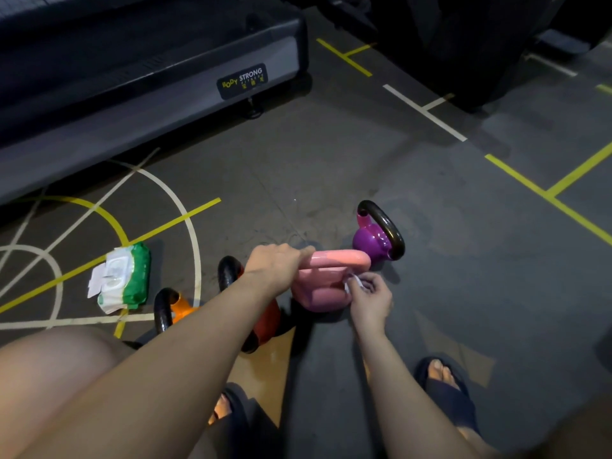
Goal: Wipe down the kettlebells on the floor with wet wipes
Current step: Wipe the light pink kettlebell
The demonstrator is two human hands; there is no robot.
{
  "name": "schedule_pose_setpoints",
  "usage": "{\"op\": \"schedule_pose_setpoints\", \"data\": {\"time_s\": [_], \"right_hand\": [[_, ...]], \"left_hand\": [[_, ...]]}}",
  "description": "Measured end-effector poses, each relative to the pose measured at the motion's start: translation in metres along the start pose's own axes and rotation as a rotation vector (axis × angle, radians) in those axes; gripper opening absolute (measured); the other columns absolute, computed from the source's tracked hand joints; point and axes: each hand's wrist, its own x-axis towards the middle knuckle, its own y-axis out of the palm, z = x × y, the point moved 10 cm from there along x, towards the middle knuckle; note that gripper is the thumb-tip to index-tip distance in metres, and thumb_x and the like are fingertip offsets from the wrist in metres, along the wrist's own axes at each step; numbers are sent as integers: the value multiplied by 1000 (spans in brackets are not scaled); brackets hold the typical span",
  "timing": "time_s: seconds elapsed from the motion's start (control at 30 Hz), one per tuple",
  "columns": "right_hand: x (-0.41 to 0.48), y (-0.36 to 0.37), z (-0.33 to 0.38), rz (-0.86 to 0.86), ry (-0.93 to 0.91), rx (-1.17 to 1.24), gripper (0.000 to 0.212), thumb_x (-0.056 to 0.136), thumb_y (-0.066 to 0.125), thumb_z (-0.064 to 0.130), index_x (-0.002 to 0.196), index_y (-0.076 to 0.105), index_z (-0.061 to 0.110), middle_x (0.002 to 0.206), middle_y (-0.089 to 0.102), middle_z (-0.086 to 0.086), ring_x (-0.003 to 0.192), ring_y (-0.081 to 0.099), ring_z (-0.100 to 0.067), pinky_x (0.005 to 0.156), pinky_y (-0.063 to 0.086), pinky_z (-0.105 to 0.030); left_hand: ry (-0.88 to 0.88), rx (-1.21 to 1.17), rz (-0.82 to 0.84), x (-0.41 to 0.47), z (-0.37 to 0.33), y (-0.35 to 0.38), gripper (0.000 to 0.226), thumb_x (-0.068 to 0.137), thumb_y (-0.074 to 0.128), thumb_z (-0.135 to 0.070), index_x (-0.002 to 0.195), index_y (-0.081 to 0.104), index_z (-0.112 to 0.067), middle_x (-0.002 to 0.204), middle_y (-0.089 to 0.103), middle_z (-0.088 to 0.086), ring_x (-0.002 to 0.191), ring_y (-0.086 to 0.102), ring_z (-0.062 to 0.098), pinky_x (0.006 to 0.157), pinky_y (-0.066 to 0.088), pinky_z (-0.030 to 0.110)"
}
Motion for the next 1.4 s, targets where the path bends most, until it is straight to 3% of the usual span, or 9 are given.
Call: {"op": "schedule_pose_setpoints", "data": {"time_s": [0.4,0.47,0.57,0.8,0.97,1.1,1.17,1.27,1.4], "right_hand": [[-53,10,53,347,-58,-379,9,76,79,18,73,70,20,59,65,10,56,59,0,53,44,-11],[-52,9,82,414,-126,-361,10,76,81,15,76,72,18,69,71,5,64,65,-8,63,52,-20],[-55,0,127,511,-140,-176,9,83,77,4,90,71,4,85,75,-10,79,71,-22,77,59,-37],[-68,-29,180,667,-180,-268,10,88,68,-4,93,64,3,87,72,-18,75,71,-19,78,61,-32],[-86,1,222,927,-422,-714,17,86,74,11,101,69,14,87,75,0,68,64,-6,61,49,-14],[-75,10,210,974,-644,-1375,18,85,68,35,100,75,28,93,76,6,85,69,-16,81,56,-28],[-70,11,189,1004,-642,-1527,24,86,61,37,105,73,29,99,74,2,90,68,-23,87,55,-34],[-70,20,156,1063,-622,-1690,35,95,54,31,127,61,19,119,66,-7,98,62,-30,81,49,-30],[-61,42,135,1003,-621,-1682,36,96,53,24,131,58,17,113,64,-9,95,65,-29,78,51,-33]], "left_hand": [[-21,-15,-154,-4,-2,-19,33,95,58,-15,125,50,-24,123,60,3,117,59,28,73,40,35],[23,-106,-251,-13,-16,-31,30,94,58,-12,122,48,-20,120,52,5,114,56,29,70,37,37],[82,-530,-302,-25,-34,-40,16,95,56,-15,111,60,-14,111,64,7,105,61,30,77,41,35],[106,-1614,-63,-56,-59,-51,12,101,61,-15,102,73,-11,89,73,4,85,67,16,78,55,35],[-19,-1683,-214,-57,-30,-52,13,90,72,-1,95,63,-9,88,70,11,68,67,10,58,54,21],[-85,-674,-144,-47,-2,-24,16,91,67,-21,91,51,-18,93,68,8,80,65,25,62,43,29],[-120,-439,-22,-38,-3,10,17,92,59,-23,94,42,-20,100,63,12,79,59,27,64,41,32],[-359,-758,-93,-32,3,53,18,92,63,-21,84,46,-21,85,63,6,61,64,12,54,45,26],[-583,-1115,-538,-47,-1,92,12,86,76,-20,86,65,-22,83,74,1,79,69,19,69,49,33]]}}
